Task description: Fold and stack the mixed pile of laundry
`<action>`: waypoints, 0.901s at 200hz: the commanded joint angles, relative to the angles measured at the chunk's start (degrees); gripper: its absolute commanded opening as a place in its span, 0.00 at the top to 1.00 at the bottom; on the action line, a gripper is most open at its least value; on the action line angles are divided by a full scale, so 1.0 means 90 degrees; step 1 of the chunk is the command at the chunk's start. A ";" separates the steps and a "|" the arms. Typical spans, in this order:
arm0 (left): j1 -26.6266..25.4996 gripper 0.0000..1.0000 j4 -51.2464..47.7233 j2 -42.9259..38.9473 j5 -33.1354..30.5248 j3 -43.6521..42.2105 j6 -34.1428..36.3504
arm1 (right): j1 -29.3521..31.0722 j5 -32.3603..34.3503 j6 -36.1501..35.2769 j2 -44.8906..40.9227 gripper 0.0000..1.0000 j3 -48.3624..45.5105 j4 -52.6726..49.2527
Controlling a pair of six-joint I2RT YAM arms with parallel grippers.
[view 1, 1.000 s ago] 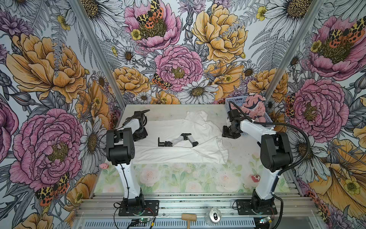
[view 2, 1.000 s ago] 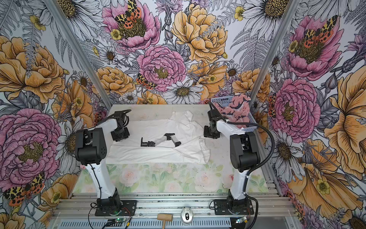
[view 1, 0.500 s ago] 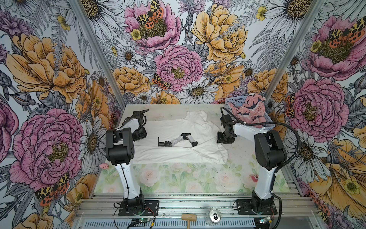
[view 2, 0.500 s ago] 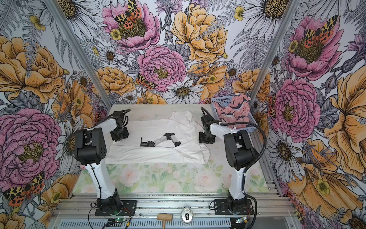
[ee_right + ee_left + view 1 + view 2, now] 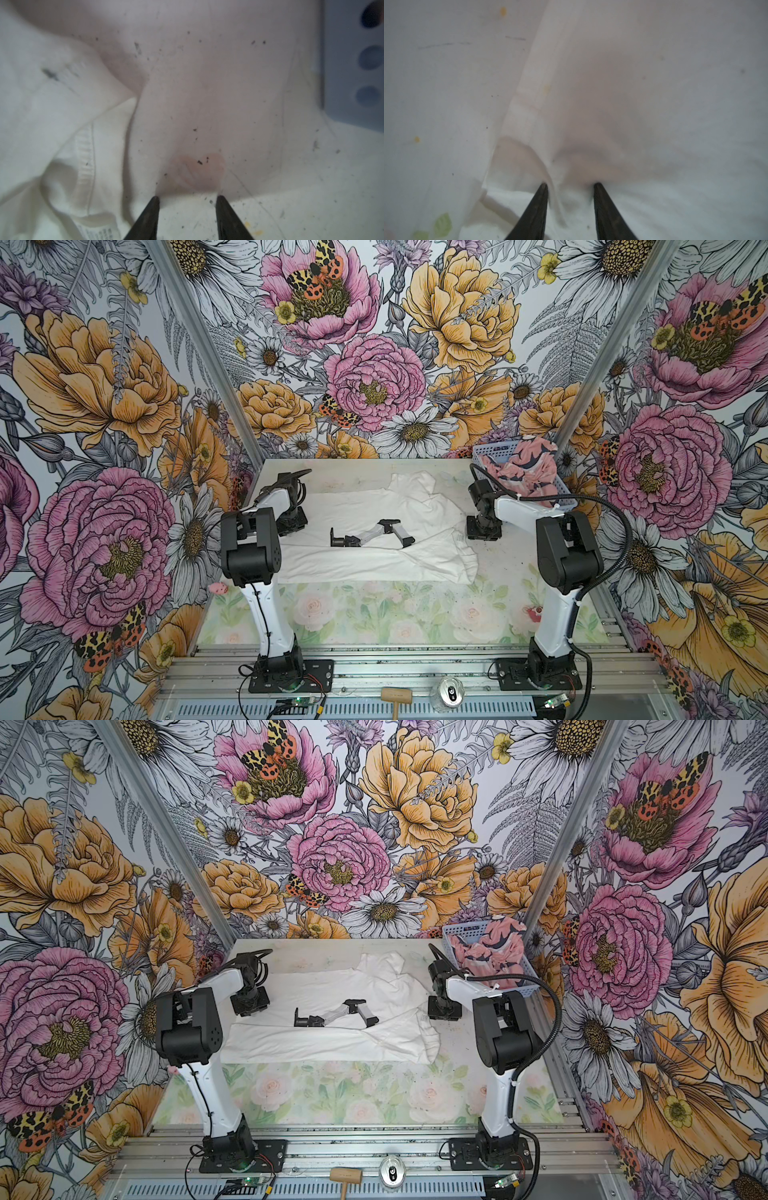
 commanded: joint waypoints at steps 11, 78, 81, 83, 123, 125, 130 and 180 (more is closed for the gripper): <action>0.0045 0.54 -0.0086 -0.0274 0.0347 -0.0197 -0.0014 | 0.0091 -0.0497 0.0096 -0.0875 0.53 -0.0126 -0.0403; -0.0295 0.42 -0.0068 -0.1882 0.0675 -0.0613 -0.0408 | 0.0424 -0.1296 0.0713 -0.2116 0.65 -0.1856 -0.0302; -0.0311 0.42 -0.0068 -0.1950 0.0688 -0.0682 -0.0439 | 0.0430 -0.1288 0.0712 -0.2123 0.65 -0.1897 -0.0268; -0.0333 0.42 -0.0070 -0.1992 0.0693 -0.0713 -0.0456 | 0.0437 -0.1281 0.0712 -0.2115 0.65 -0.1927 -0.0253; -0.0470 0.42 0.0123 -0.2574 0.0971 -0.1735 -0.0854 | 0.0486 -0.0730 0.0420 -0.1621 0.64 -0.1913 -0.0135; -0.0468 0.42 0.0131 -0.2590 0.0969 -0.1785 -0.0861 | 0.0488 -0.0671 0.0403 -0.1586 0.65 -0.1905 -0.0149; -0.0463 0.42 0.0147 -0.2632 0.0995 -0.1869 -0.0903 | 0.0489 -0.0536 0.0364 -0.1499 0.64 -0.1893 -0.0203; -0.0497 0.42 0.0138 -0.3105 0.1234 -0.2409 -0.0993 | 0.0432 -0.0376 0.0411 -0.1879 0.64 -0.1560 -0.0554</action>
